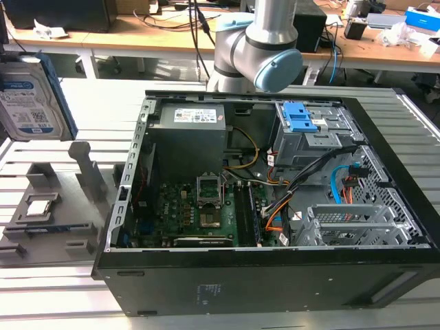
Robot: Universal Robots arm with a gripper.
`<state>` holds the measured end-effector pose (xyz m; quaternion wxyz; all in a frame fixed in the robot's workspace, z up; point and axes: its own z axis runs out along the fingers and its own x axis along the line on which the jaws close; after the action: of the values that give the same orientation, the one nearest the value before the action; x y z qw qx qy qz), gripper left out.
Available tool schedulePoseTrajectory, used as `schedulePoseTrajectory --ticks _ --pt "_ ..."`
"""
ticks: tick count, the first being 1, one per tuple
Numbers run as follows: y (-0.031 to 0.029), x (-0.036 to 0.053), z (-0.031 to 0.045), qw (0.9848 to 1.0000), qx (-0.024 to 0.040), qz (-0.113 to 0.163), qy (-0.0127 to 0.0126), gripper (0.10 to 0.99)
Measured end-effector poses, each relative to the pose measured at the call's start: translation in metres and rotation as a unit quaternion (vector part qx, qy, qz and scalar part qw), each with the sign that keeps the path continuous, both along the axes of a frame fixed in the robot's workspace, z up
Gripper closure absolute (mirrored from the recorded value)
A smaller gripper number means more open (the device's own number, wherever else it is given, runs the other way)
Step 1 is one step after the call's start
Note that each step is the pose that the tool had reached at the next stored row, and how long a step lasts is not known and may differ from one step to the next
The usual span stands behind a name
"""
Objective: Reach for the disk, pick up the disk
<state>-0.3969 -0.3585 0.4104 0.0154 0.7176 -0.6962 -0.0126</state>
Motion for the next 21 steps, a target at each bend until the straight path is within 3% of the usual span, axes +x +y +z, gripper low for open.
schedulePoseTrajectory --ticks 21 --pt "0.0 0.0 0.0505 1.0 0.0 0.0 0.0001 0.722"
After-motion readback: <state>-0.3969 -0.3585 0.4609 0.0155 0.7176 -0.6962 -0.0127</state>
